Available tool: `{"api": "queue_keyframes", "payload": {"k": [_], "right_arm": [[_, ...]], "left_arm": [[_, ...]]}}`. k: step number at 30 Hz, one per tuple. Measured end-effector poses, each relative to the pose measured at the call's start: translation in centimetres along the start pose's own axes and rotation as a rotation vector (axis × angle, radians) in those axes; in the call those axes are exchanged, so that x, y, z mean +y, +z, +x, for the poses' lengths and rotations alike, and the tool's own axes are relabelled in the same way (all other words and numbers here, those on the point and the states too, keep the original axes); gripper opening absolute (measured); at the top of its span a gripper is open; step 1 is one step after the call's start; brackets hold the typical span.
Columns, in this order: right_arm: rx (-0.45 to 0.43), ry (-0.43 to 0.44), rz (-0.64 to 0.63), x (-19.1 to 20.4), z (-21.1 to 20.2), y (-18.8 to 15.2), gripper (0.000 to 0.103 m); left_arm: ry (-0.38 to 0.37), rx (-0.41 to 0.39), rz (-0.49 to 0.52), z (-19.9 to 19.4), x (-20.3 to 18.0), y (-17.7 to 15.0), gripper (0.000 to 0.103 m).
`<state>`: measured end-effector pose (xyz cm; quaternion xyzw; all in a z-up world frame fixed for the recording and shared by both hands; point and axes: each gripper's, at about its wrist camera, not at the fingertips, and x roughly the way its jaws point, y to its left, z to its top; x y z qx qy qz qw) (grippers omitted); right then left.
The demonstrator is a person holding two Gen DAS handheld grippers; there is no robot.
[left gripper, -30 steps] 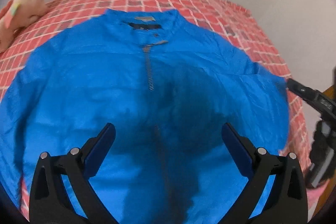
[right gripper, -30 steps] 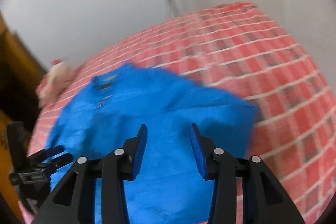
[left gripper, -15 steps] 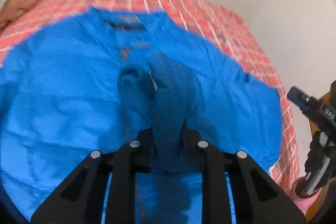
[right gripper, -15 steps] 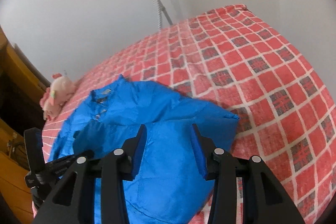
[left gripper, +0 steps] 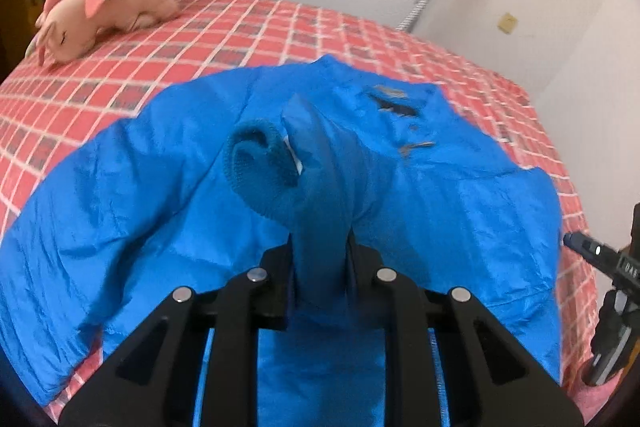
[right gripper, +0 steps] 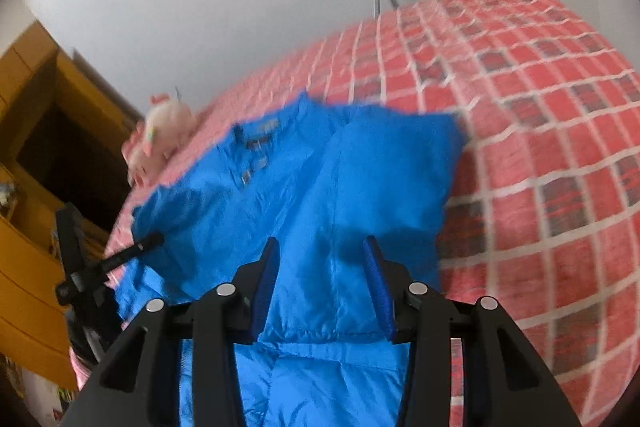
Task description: Fold large clothes
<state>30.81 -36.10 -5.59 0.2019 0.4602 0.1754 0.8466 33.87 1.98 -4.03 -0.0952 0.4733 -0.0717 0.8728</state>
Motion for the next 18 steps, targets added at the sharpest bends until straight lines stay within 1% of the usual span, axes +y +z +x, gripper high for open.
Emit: {"api": "queue_keyframes", "payload": {"k": [2,4,5,7,8,10,12,13,14,15,17,18], "right_arm": [[0.044,-0.049,0.006,-0.4,1.8,-0.4,0.042],[0.082,-0.062,0.015,-0.9,2.9,-0.7,0.039],[0.092,-0.063,0.021,-1.0,3.4,-0.8,0.037],[0.092,-0.084,-0.003,-0.7,4.1,-1.1,0.036],[0.087,-0.115,-0.036,-0.1,4.3,-1.3,0.036],[0.077,-0.161,-0.075,0.8,4.5,-1.6,0.037],[0.069,-0.19,-0.104,1.4,4.5,-1.9,0.037],[0.067,-0.186,-0.103,1.2,4.4,-1.7,0.038],[0.065,-0.178,-0.089,1.1,4.1,-1.6,0.038],[0.062,-0.161,-0.065,1.1,3.4,-1.4,0.038],[0.034,-0.121,-0.064,1.7,1.8,-1.2,0.04],[0.018,-0.111,-0.074,2.2,1.1,-1.0,0.04]], "left_arm": [[0.028,0.01,-0.018,0.9,1.2,-0.3,0.021],[0.044,0.031,-0.031,1.5,2.3,-0.7,0.024],[0.037,0.044,-0.037,1.8,2.8,-0.9,0.027],[0.025,0.058,-0.038,2.5,3.5,-1.1,0.029],[0.025,0.057,-0.034,2.7,3.5,-1.2,0.03],[0.032,0.059,-0.025,2.9,3.5,-1.2,0.031],[0.04,0.06,-0.026,2.5,3.4,-1.2,0.035],[0.053,0.06,-0.038,2.1,3.6,-1.1,0.041],[0.069,0.055,-0.055,1.5,3.8,-0.9,0.046],[0.084,0.04,-0.071,0.6,4.1,-0.8,0.049],[0.106,-0.039,-0.081,-2.1,4.1,-0.3,0.051],[0.126,-0.095,-0.069,-3.7,3.6,-0.2,0.051]]}}
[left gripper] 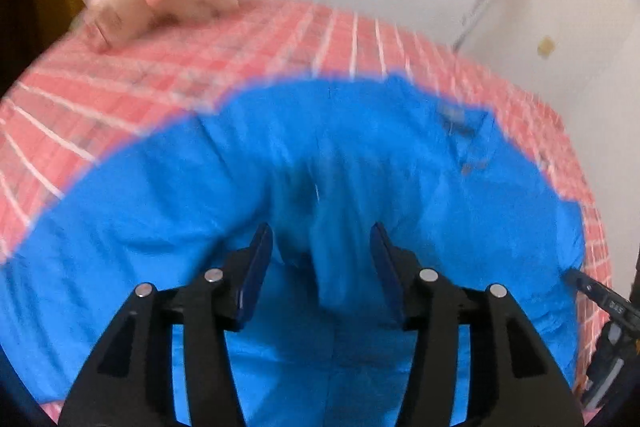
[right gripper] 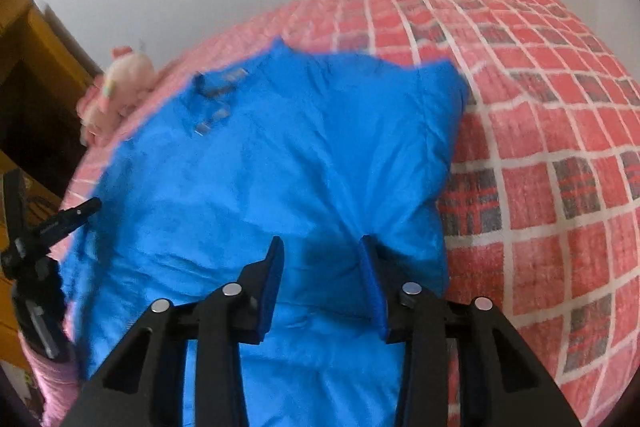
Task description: Fold large clothes
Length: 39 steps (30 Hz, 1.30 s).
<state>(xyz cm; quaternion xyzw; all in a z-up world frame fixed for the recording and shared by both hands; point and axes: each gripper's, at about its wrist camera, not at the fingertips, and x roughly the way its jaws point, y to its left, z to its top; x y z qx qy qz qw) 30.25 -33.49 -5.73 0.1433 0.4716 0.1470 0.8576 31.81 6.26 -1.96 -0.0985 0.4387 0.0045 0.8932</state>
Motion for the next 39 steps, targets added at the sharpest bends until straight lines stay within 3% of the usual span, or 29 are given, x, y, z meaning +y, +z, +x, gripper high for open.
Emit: {"api": "queue_keyframes", "payload": {"k": [2,4,7,11,14,17,21,25,29,34,36,39], "right_arm": [[-0.015,0.013,-0.015,0.9,-0.8,0.0,0.041],[-0.005,0.033,-0.026,1.9,-1.0,-0.3,0.041],[0.026,0.031,-0.05,3.0,0.0,-0.8,0.041],[0.071,-0.023,-0.066,3.3,2.1,-1.4,0.041],[0.106,-0.029,-0.045,2.5,4.0,-1.8,0.04],[0.108,-0.026,-0.036,2.2,4.3,-1.8,0.04],[0.088,-0.016,-0.026,2.5,3.0,-1.7,0.041],[0.047,-0.032,-0.086,4.0,1.6,-1.7,0.043],[0.112,-0.022,-0.049,2.8,4.0,-2.0,0.043],[0.112,0.012,-0.017,2.2,3.9,-1.9,0.043],[0.113,0.011,-0.013,2.6,3.1,-1.8,0.045],[0.07,0.049,-0.027,3.6,0.7,-1.5,0.056]], "left_arm": [[-0.006,-0.051,0.028,-1.7,-1.0,0.0,0.053],[-0.046,-0.055,0.061,-2.3,-2.6,-0.6,0.053],[-0.096,-0.001,0.147,-0.6,-5.3,-2.0,0.053],[-0.048,0.067,0.213,3.1,-6.6,-3.4,0.053],[-0.071,0.145,0.203,5.9,-5.7,-3.9,0.052],[-0.096,0.157,0.182,6.2,-5.1,-3.6,0.051],[-0.077,0.135,0.151,5.2,-5.1,-3.6,0.05],[-0.056,0.047,0.222,3.6,-6.6,-3.6,0.054],[-0.074,0.132,0.209,6.3,-6.0,-3.9,0.054],[-0.106,0.135,0.191,6.4,-5.5,-3.6,0.054],[-0.095,0.143,0.164,5.6,-5.3,-3.4,0.054],[-0.115,0.118,0.13,2.6,-4.3,-3.0,0.059]]}}
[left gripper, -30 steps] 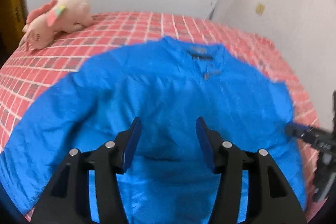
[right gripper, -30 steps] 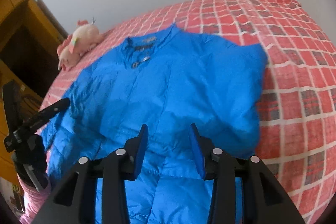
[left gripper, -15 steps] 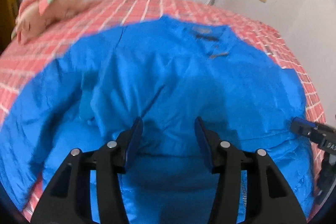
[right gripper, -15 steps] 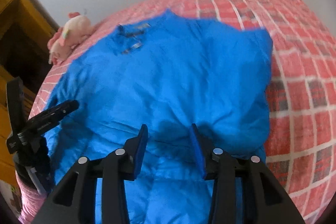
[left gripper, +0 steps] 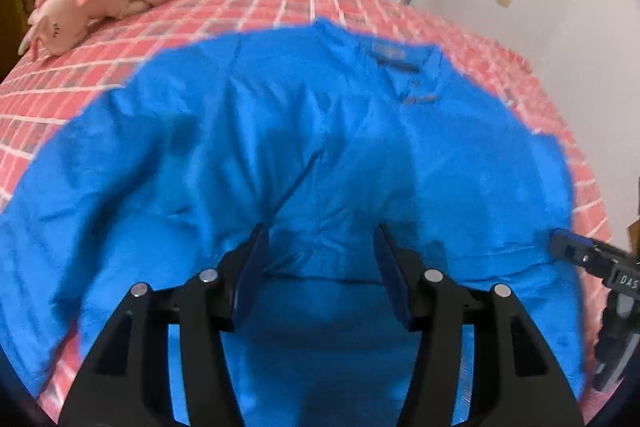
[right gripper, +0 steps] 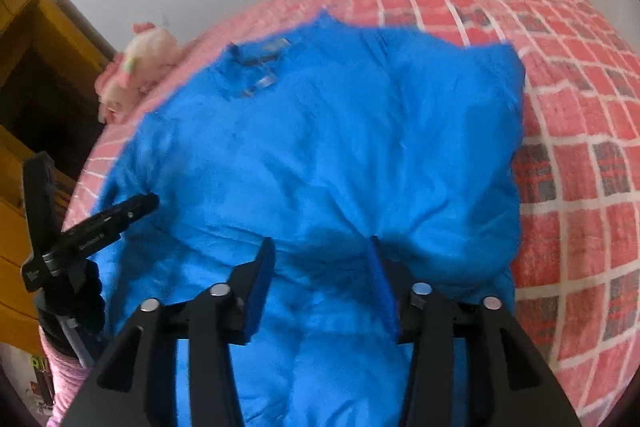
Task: Fold large clothes
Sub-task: 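Grasp the other sleeve cuff with the left tool and fold it across the body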
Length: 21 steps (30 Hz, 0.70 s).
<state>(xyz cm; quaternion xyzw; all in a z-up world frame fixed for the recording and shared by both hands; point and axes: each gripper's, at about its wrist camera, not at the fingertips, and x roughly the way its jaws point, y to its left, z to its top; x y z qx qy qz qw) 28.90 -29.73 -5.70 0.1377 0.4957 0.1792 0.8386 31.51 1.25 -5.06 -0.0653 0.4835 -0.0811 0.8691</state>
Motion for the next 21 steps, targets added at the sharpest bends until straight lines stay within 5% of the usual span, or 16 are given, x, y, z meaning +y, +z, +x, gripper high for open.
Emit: {"api": "queue_keyframes", "payload": {"k": [4,8,16,21], "right_arm": [[-0.039,-0.025,-0.033,1.1,-2.1,0.0,0.066],[-0.026,-0.023,-0.051,1.8,-2.2,-0.1,0.068],[0.018,-0.028,-0.082,2.8,-1.0,-0.6,0.072],[0.055,-0.033,-0.069,2.7,-0.3,-0.9,0.072]], "left_arm": [[0.084,-0.105,-0.022,-5.9,2.7,-1.2,0.077],[0.225,-0.108,-0.11,-10.2,9.1,-5.3,0.082],[0.585,-0.084,-0.501,-20.6,25.7,-16.4,0.086],[0.618,-0.06,-0.639,-23.1,31.2,-20.0,0.088]]}}
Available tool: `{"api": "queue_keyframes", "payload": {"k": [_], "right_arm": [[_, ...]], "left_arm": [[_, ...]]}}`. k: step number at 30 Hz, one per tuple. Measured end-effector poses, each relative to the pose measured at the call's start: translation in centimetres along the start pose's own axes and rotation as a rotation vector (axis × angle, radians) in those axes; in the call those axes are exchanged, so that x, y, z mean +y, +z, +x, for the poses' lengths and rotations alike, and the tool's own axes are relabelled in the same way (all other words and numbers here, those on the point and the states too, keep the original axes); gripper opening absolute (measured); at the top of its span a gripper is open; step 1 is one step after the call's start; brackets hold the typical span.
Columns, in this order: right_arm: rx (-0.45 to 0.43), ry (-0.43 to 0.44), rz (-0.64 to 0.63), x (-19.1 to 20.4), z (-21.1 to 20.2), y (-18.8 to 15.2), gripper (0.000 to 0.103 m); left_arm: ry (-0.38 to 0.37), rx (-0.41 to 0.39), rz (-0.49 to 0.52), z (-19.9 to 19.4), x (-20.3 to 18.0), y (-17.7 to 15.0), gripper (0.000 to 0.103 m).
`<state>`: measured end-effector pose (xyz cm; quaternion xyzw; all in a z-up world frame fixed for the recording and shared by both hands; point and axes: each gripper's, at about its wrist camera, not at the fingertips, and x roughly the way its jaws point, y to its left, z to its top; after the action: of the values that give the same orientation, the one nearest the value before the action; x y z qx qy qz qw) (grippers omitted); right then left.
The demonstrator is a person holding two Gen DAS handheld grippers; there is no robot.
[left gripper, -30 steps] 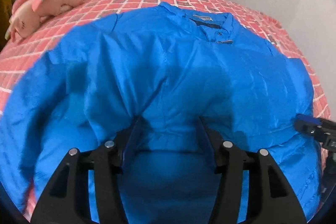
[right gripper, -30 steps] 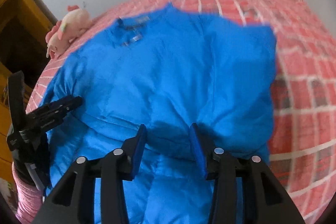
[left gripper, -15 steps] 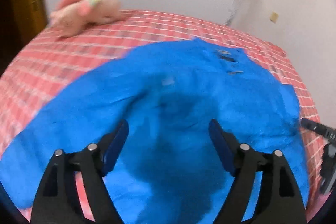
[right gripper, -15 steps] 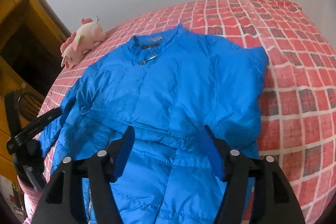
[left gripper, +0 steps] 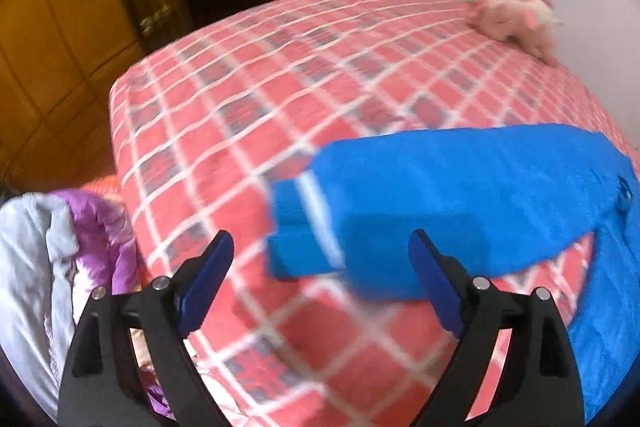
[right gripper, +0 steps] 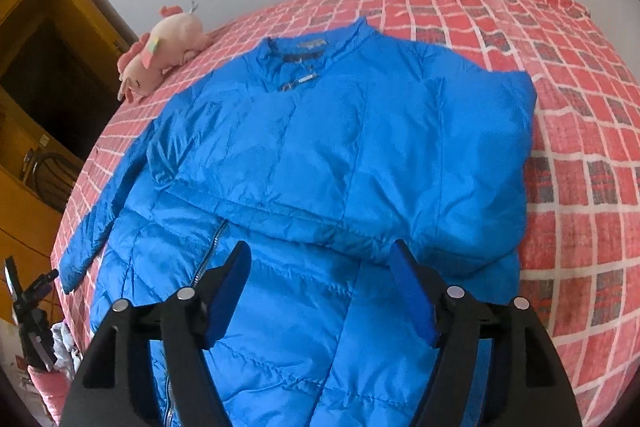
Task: Fold large clothes
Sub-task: 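Grasp the other sleeve cuff with the left tool and fold it across the body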
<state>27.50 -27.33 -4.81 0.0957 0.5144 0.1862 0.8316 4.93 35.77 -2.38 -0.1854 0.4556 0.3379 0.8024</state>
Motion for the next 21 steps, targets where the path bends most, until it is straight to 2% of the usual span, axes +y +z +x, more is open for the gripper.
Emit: {"api": "queue_keyframes", "payload": {"k": [2,4,10,15,16,17,19,21], "right_arm": [[0.001,-0.004,-0.003,0.1,0.0,-0.1,0.072],[-0.002,-0.006,-0.007,0.1,-0.2,-0.2,0.072],[-0.004,-0.014,-0.002,-0.1,-0.2,-0.1,0.073],[0.007,-0.018,0.008,-0.4,0.1,-0.1,0.073],[0.009,-0.018,0.009,-0.4,0.2,-0.1,0.073],[0.01,-0.017,0.01,-0.5,0.2,-0.1,0.073],[0.01,-0.016,0.01,-0.5,0.1,-0.1,0.073],[0.007,-0.016,0.009,-0.5,0.1,-0.1,0.073]], "left_arm": [[-0.032,0.042,-0.04,1.3,1.1,0.3,0.088],[-0.102,0.081,-0.071,2.8,1.3,0.5,0.088],[-0.206,0.11,-0.115,5.0,1.9,0.7,0.088],[-0.205,0.095,-0.116,4.9,1.7,0.6,0.063],[-0.24,0.098,-0.119,4.9,1.6,0.7,0.048],[-0.264,0.103,-0.13,4.9,1.4,0.7,0.037],[-0.275,0.093,-0.136,4.5,1.0,0.7,0.031],[-0.227,0.057,-0.103,3.7,0.0,0.7,0.029]]}}
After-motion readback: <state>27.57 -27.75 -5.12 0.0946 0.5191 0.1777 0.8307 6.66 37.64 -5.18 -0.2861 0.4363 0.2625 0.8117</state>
